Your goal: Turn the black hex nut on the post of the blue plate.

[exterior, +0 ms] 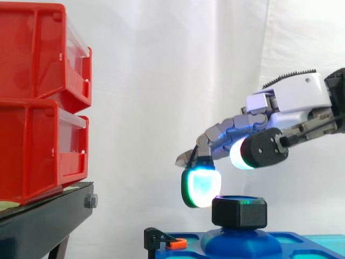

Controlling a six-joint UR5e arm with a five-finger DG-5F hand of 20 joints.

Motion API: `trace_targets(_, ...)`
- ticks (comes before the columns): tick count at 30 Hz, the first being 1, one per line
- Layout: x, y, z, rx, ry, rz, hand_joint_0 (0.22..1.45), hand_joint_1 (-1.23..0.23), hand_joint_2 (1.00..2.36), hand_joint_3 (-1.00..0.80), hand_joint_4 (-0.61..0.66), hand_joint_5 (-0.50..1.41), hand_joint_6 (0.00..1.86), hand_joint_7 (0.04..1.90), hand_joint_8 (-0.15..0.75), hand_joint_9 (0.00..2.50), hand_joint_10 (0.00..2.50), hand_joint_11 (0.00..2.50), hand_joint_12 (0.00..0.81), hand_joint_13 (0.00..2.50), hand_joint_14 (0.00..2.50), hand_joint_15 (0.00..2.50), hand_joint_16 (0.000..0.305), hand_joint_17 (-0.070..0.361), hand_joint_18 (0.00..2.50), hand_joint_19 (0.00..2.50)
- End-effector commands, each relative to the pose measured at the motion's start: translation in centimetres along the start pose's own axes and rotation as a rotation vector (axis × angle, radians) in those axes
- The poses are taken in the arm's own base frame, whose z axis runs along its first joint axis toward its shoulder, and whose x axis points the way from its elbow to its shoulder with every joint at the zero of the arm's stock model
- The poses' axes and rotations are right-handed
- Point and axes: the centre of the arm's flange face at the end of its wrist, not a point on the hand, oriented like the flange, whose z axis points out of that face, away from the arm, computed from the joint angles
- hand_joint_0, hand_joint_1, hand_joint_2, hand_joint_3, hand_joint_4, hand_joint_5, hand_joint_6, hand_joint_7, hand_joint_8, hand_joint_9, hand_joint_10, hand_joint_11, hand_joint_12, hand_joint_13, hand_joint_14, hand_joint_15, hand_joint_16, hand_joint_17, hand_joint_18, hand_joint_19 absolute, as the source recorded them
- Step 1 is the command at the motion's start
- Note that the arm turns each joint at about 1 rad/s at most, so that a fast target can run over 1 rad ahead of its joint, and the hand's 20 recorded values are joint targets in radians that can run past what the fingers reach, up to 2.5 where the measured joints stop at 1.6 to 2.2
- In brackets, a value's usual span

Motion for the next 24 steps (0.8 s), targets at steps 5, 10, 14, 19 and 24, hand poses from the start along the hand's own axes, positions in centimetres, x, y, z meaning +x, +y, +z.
trace_targets(5,-2.0,1.4,0.4,-0.021,-0.016,-0.024,0.44,-0.25,1.00,-0.50,0.17,-0.22,0.50,0.95,0.212,0.16,0.00,0.00,0.350,0.14,0.00,0.02,0.055,0.124,0.00,0.04)
trace_targets(10,-1.7,2.8,0.9,-0.039,-0.027,-0.028,0.44,-0.23,1.00,-0.50,0.16,-0.23,0.50,0.91,0.213,0.15,0.00,0.00,0.352,0.13,0.00,0.02,0.056,0.126,0.00,0.05)
trace_targets(14,-1.5,4.0,1.0,-0.044,-0.028,-0.030,0.44,-0.22,1.00,-0.50,0.16,-0.23,0.50,0.90,0.212,0.15,0.00,0.00,0.352,0.12,0.00,0.01,0.056,0.126,0.00,0.05)
trace_targets(19,-1.0,5.5,1.2,-0.052,-0.017,-0.031,0.44,-0.21,1.00,-0.50,0.17,-0.21,0.50,0.95,0.212,0.15,0.00,0.00,0.351,0.12,0.00,0.02,0.056,0.126,0.00,0.05)
trace_targets(24,-0.6,6.0,1.0,-0.047,0.004,-0.034,0.44,-0.21,1.00,-0.50,0.18,-0.21,0.50,0.95,0.210,0.15,0.00,0.00,0.350,0.12,0.00,0.02,0.056,0.125,0.00,0.05)
